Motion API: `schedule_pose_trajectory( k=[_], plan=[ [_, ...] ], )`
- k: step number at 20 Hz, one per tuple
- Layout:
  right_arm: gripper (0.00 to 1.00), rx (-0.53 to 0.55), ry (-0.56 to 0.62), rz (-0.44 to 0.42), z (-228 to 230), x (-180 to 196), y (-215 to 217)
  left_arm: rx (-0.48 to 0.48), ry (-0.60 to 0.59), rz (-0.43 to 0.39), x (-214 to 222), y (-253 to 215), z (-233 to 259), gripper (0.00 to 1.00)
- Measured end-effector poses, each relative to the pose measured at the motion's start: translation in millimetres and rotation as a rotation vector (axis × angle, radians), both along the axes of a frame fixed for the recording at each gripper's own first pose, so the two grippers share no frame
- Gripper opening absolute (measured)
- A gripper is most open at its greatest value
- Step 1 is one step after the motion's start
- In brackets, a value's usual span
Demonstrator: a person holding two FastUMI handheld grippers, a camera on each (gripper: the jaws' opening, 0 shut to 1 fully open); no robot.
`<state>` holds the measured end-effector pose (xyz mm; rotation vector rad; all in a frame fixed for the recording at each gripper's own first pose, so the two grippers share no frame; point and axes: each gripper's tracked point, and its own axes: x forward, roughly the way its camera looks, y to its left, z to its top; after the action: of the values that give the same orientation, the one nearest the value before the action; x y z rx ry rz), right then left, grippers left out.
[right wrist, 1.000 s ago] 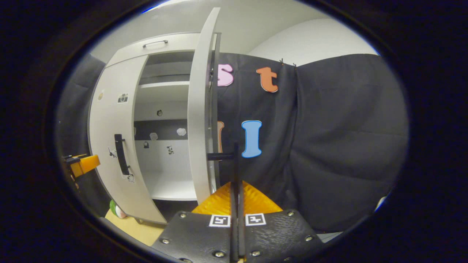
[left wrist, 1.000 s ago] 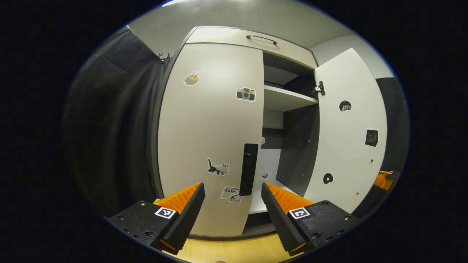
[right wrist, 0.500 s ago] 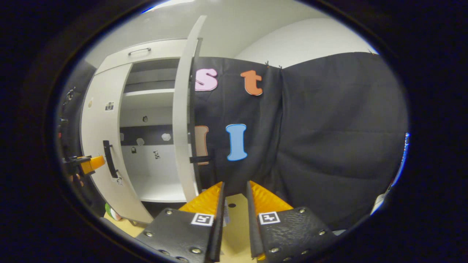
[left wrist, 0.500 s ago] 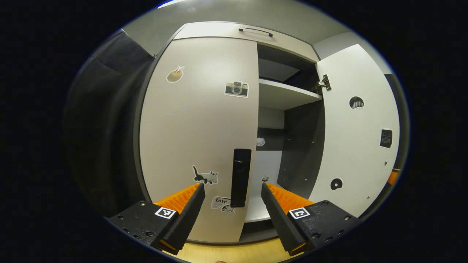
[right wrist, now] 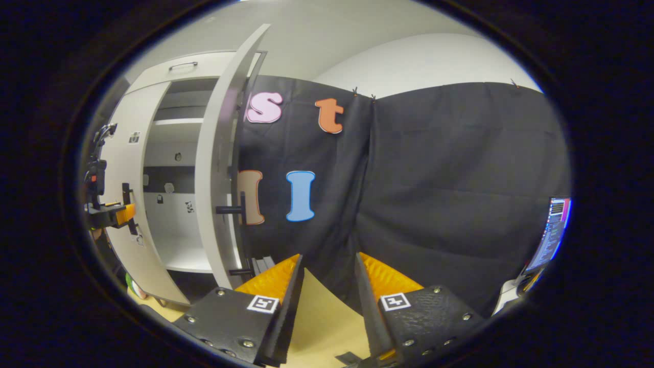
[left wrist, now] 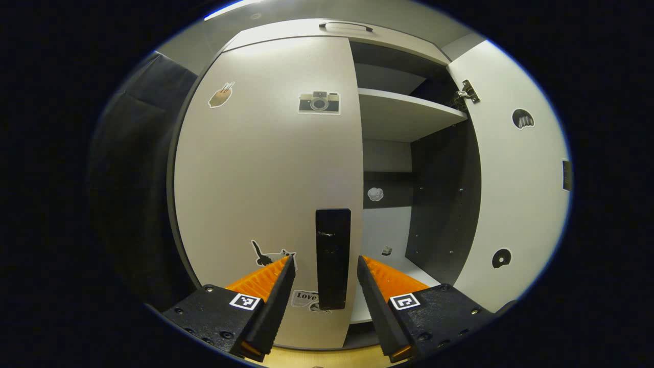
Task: Open the right door of the double-door shoe cabinet with the right hand, and open the left door with the left hand.
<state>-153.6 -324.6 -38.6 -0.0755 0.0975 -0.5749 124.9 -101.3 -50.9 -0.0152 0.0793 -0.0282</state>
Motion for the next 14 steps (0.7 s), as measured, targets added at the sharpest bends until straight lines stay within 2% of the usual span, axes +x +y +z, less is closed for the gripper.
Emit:
schedule_pose_trajectory(
  k=[1,2,3,4,6,8,9,14],
  plan=[
    [0.58,0.004,0.003,-0.013,-1.1,-2.3,-4.3,-0.001,0.004,0.003,3.1,-0.2,-1.5,0.73],
    [0.56,0.010,0.006,-0.025,-2.5,-3.3,-9.1,-0.002,0.009,0.002,6.5,-2.1,-3.7,0.75],
    [0.56,0.014,0.005,-0.035,-2.9,-5.5,-12.6,0.002,0.017,0.005,8.0,-2.7,-6.1,0.73],
    [0.59,0.018,0.003,-0.042,-3.2,-8.0,-15.0,0.008,0.024,0.007,9.5,-2.3,-8.6,0.69],
    [0.59,0.025,0.008,-0.053,-6.2,-9.5,-17.8,0.014,0.029,0.014,15.1,-0.4,-10.4,0.60],
    [0.59,0.024,0.017,-0.062,-8.9,-13.4,-20.4,0.005,0.040,-0.001,15.6,-5.5,-13.0,0.47],
    [0.59,0.022,0.023,-0.066,-10.3,-14.9,-21.1,0.011,0.038,0.002,17.3,-5.3,-12.7,0.36],
    [0.59,0.025,0.042,-0.063,-13.3,-16.4,-18.6,0.009,0.050,-0.013,14.9,-4.4,-13.3,0.31]
  ],
)
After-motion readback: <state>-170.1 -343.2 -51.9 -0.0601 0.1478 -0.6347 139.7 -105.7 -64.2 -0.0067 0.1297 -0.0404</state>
